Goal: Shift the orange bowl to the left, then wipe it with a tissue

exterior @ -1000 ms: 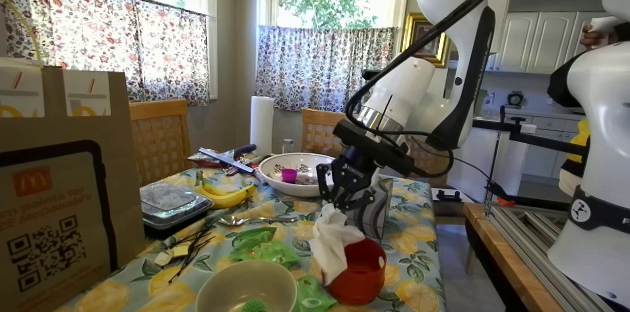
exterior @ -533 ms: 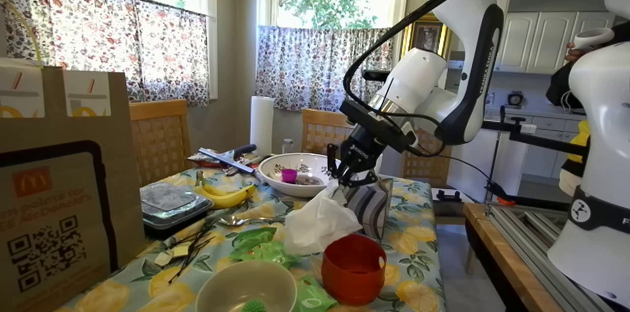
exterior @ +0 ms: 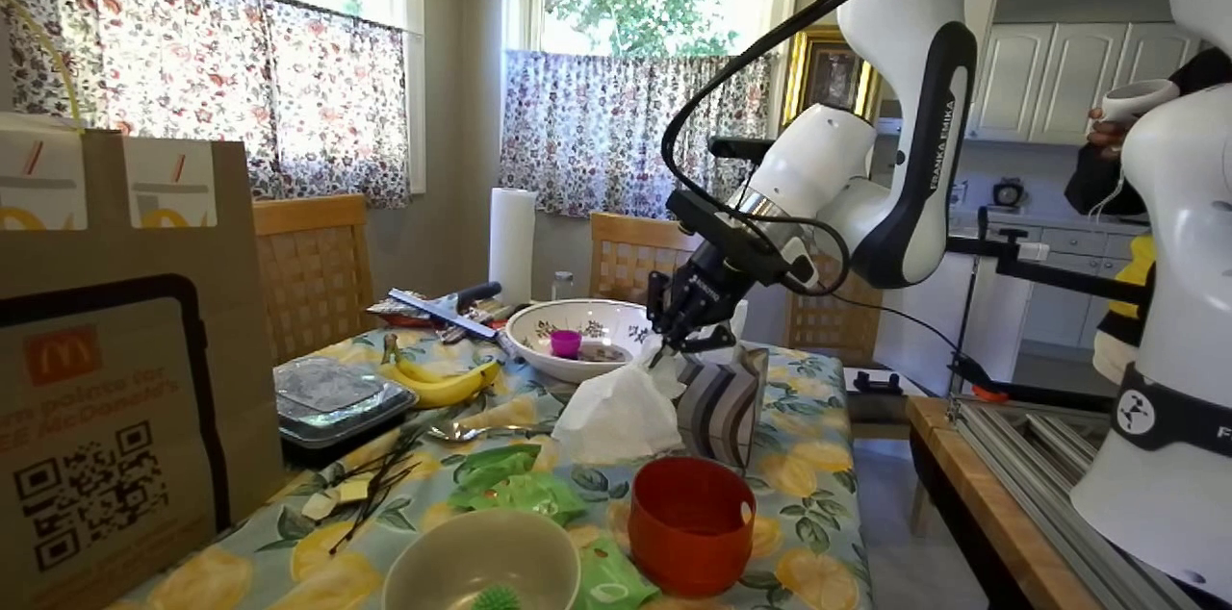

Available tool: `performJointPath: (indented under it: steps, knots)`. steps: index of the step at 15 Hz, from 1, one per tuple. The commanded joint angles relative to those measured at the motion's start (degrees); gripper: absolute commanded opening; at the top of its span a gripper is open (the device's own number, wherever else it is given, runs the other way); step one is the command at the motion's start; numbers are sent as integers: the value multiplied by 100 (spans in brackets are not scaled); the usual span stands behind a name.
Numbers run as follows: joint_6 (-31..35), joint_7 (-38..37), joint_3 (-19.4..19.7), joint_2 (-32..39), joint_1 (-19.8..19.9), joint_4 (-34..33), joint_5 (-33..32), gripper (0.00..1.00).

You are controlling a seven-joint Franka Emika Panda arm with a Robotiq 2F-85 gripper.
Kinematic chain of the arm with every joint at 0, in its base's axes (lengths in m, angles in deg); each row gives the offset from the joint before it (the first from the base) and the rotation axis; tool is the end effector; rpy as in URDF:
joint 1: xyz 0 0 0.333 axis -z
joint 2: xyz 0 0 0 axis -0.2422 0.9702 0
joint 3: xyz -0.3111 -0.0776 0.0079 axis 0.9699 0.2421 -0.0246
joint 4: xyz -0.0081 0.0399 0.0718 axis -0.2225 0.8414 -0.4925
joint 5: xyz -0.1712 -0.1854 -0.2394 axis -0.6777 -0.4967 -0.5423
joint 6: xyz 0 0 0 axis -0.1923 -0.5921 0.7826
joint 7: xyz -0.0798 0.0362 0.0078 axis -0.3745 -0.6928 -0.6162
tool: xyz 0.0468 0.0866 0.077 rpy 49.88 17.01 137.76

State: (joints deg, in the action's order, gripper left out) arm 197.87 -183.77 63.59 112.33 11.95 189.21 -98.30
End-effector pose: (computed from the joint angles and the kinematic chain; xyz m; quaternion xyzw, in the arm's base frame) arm 0.4041 -0.0991 0.2324 -0.5262 0.7968 -0.0944 0.2817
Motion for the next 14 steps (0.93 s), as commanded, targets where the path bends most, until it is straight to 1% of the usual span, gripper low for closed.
performJointPath:
  steps: [1,3,4,5,7,8,9,10,12,13,14]
  knots:
    - [177,-140,-492,276,460,-202,189,1]
    - [150,-141,-804,347,737,-263,107,1]
    - [142,-141,-894,339,801,-278,131,27]
    - [137,-140,-1002,361,902,-303,108,28]
    - [69,-142,-1115,333,1000,-328,143,41]
    - [74,-140,-1167,314,1057,-333,121,50]
    - [55,-141,-1171,276,1068,-330,130,56]
    - [53,-140,-1149,229,1049,-313,127,65]
    - [30,-140,-1057,104,970,-250,122,77]
    - [8,-92,-1020,21,926,-187,171,86]
    - [-4,-44,-1001,-66,898,-108,172,93]
